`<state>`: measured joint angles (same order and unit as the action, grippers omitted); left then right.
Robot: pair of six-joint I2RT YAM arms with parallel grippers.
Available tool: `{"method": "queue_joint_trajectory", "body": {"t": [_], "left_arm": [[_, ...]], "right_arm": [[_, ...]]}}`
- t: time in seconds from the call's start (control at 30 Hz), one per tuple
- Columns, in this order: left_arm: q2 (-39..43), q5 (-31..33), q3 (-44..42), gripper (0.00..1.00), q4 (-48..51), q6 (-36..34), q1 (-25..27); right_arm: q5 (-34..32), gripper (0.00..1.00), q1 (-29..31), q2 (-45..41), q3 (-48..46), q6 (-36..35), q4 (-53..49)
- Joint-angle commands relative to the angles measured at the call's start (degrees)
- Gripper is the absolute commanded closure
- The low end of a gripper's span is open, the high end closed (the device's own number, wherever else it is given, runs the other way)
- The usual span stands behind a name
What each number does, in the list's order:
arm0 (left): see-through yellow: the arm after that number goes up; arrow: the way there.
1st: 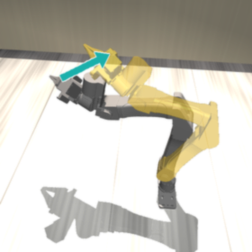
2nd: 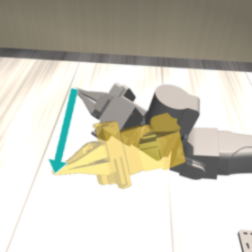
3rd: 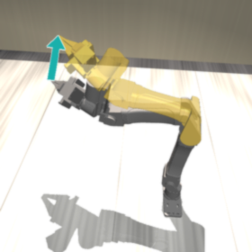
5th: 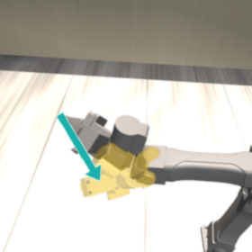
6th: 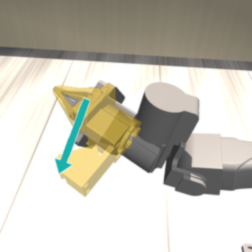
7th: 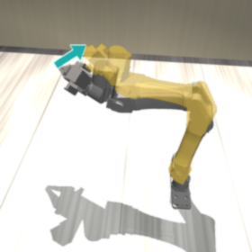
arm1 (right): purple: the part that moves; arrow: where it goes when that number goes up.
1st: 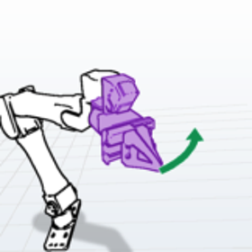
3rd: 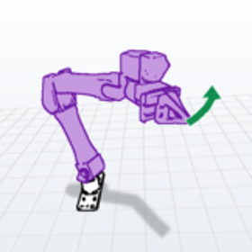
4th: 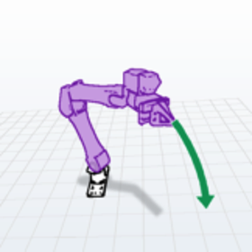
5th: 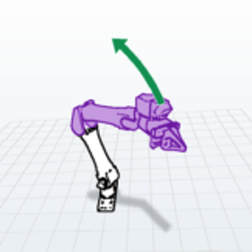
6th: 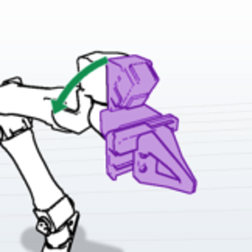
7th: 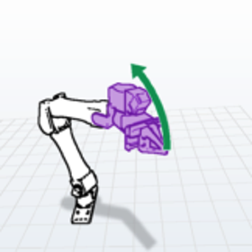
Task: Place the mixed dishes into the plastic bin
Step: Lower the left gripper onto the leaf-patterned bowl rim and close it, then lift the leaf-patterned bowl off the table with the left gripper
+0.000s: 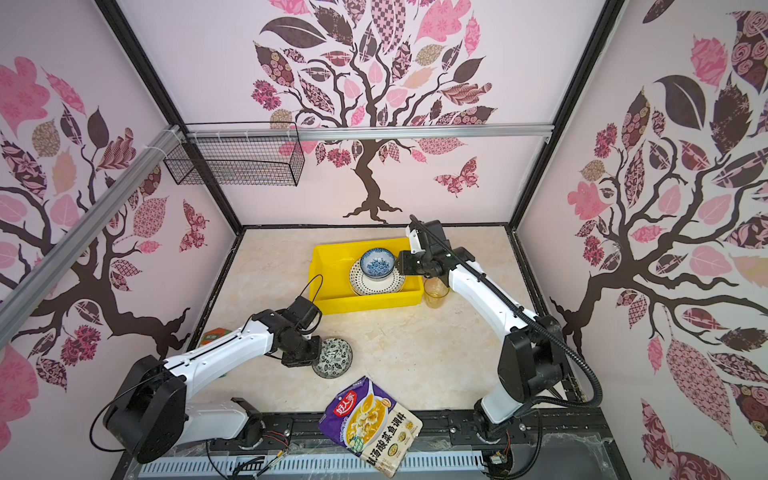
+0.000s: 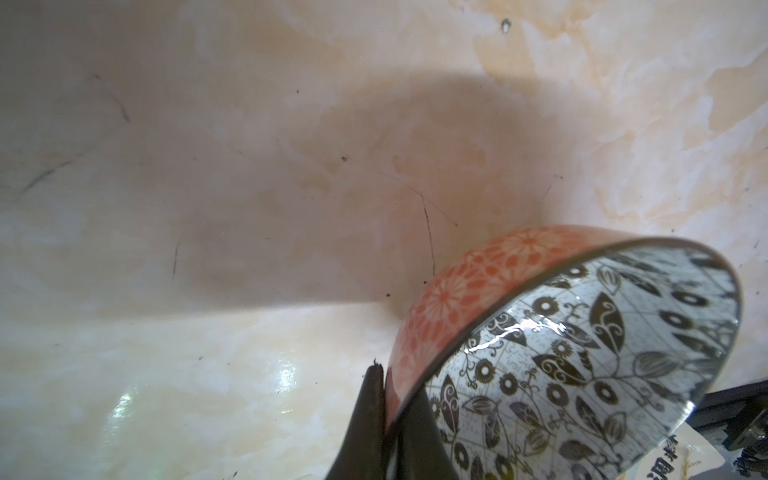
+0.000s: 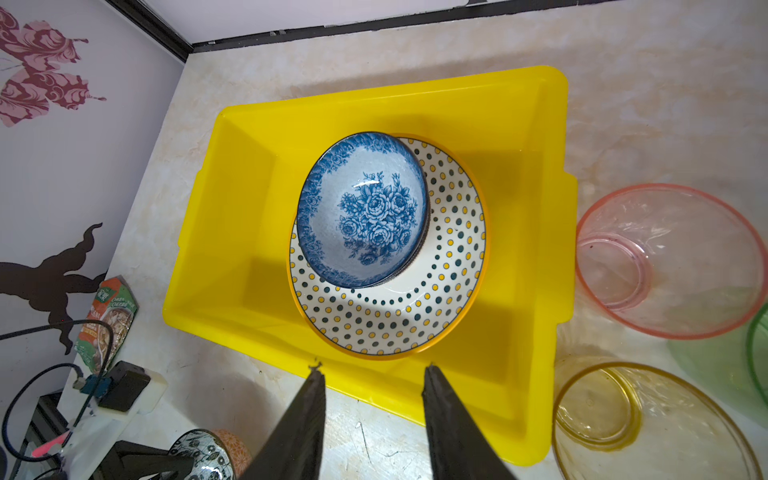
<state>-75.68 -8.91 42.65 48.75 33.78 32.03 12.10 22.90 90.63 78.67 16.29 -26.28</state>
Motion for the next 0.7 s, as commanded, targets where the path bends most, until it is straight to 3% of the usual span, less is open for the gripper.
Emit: {"method": "queue_joint_trajectory", "body": {"t": [0.0, 0.33, 0.67], "left_arm": [[1.1, 2.5, 2.1, 1.00, 2.2, -1.8, 0.1], [1.5, 4.2, 8.0, 1.00, 5.6, -5.6, 0.1], [2.0, 5.1, 12.1, 1.00, 7.4, -7.5, 0.1]], "right_arm": [[-2.0, 0.58, -0.1, -2.5, -0.8, 0.2, 0.6], [-7.6, 0.58, -0.1, -5.5, -2.6, 0.6, 1.9], [-8.9, 0.57, -0.1, -6.3, -3.0, 1.1, 1.9]]}}
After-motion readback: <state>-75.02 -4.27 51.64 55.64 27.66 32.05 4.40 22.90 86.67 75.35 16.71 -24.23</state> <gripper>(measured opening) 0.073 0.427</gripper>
